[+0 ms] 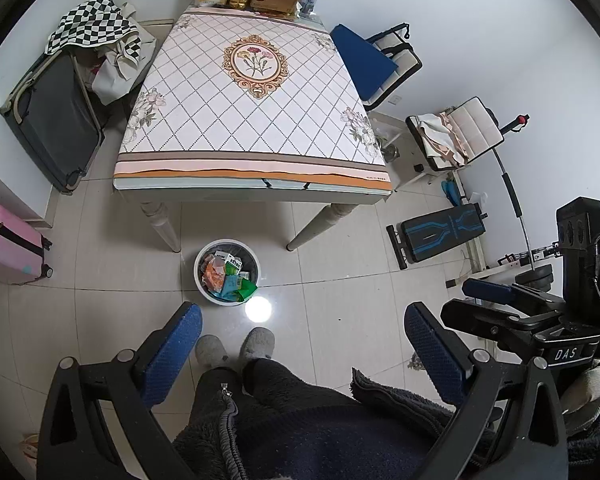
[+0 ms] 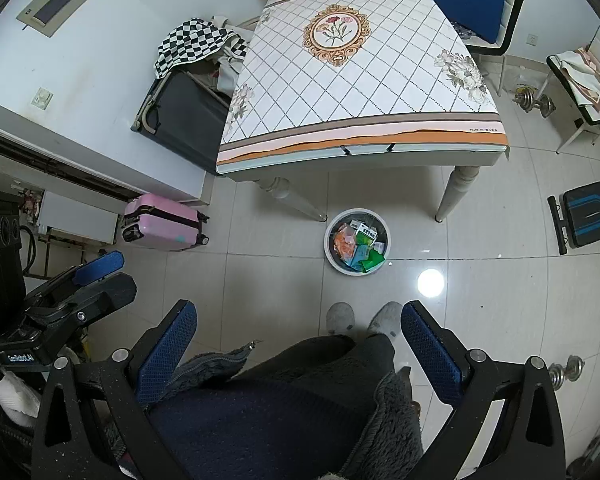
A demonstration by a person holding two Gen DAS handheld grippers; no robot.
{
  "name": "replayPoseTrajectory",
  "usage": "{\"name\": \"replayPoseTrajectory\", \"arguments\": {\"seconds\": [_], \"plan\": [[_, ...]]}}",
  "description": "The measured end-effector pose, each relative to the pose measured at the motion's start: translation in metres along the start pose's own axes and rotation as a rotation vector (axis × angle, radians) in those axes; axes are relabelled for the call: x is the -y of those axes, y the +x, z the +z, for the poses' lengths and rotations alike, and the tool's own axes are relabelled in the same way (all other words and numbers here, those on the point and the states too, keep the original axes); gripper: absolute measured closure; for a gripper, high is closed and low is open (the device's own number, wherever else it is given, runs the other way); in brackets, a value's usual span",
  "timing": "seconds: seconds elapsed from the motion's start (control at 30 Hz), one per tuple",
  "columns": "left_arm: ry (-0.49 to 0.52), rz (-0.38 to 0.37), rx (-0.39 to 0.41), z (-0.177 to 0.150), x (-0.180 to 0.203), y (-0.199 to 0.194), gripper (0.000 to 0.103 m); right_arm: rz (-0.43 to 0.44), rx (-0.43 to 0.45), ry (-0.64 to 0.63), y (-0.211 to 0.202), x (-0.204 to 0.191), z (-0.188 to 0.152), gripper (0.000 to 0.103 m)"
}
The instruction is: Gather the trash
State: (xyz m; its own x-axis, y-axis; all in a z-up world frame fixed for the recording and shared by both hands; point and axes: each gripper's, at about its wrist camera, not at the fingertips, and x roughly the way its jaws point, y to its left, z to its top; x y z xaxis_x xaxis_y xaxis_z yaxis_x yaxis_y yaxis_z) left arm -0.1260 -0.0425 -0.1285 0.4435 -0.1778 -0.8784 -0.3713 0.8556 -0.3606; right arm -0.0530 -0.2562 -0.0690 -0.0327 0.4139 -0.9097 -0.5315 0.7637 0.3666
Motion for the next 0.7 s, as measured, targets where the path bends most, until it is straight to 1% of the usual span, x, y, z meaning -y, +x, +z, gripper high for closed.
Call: {"name": "replayPoseTrajectory", "arguments": {"seconds": [0.53,0.7], "plan": [[0.002,0.001,-0.002,0.0001,-0.0013,0.0000,0.000,-0.001,-0.006,-0.005,0.0010,-0.0003,0.0023,0.000],[-0.006,0.005,0.008,0.0001,-0.0020,-0.0016,0.000,0.000,-0.010,-0.009,0.0015,-0.0001,0.0042,0.000]]}}
